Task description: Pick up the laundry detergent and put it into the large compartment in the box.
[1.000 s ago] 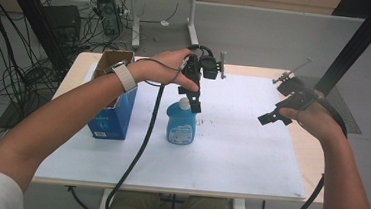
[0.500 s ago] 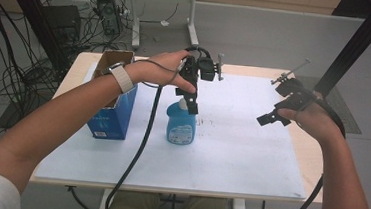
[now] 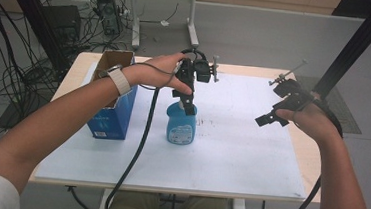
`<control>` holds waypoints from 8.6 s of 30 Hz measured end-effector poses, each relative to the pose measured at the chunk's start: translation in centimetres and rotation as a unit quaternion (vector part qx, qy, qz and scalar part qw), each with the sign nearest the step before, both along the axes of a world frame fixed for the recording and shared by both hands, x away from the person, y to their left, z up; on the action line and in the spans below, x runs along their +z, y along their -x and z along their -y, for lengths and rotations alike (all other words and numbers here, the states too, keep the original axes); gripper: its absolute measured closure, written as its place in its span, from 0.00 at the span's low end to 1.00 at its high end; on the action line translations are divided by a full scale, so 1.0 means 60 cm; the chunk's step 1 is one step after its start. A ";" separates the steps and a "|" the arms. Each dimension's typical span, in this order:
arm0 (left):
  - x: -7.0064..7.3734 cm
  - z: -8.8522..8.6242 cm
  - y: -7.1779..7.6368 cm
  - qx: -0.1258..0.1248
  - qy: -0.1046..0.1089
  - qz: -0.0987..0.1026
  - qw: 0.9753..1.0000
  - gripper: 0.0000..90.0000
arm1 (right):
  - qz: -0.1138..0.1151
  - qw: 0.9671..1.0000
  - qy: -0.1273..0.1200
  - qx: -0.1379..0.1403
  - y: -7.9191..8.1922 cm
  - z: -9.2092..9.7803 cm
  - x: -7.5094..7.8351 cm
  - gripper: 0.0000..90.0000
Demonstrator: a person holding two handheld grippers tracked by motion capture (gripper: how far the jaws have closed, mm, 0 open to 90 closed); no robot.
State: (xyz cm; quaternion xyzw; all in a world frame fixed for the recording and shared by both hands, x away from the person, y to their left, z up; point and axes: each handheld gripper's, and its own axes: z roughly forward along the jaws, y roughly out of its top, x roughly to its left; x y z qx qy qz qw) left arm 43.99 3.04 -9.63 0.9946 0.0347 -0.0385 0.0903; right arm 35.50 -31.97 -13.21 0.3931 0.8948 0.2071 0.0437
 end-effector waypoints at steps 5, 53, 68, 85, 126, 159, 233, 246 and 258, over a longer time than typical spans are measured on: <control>-0.008 -0.004 -0.002 0.001 0.004 -0.003 1.000 0.11 | 0.000 1.000 0.000 0.001 -0.001 -0.001 0.000 0.11; -0.065 -0.003 0.004 -0.006 -0.019 0.007 1.000 0.11 | -0.005 1.000 -0.001 0.002 -0.005 -0.006 -0.009 0.11; -0.067 -0.008 0.004 -0.002 -0.016 0.010 1.000 0.11 | -0.005 1.000 0.000 0.002 -0.008 -0.009 -0.009 0.11; -0.067 -0.012 0.009 0.000 -0.013 0.015 1.000 0.11 | -0.004 1.000 0.001 0.002 -0.006 -0.010 -0.007 0.11; -0.068 -0.017 0.009 0.006 -0.009 0.015 1.000 0.11 | -0.005 1.000 0.001 0.002 -0.005 -0.010 -0.008 0.11; -0.071 -0.024 0.009 0.009 -0.003 0.016 1.000 0.11 | -0.005 1.000 0.001 0.006 -0.008 -0.014 -0.006 0.11; -0.103 -0.005 0.015 -0.007 -0.016 0.027 0.999 0.17 | -0.013 1.000 -0.006 0.000 -0.008 -0.002 -0.025 0.11; -0.109 0.001 0.019 -0.012 -0.020 0.033 0.999 0.21 | -0.012 1.000 -0.008 -0.001 -0.006 0.001 -0.027 0.11; -0.110 0.004 0.030 -0.018 -0.029 0.048 0.998 0.28 | -0.013 1.000 -0.007 0.000 -0.007 0.001 -0.028 0.11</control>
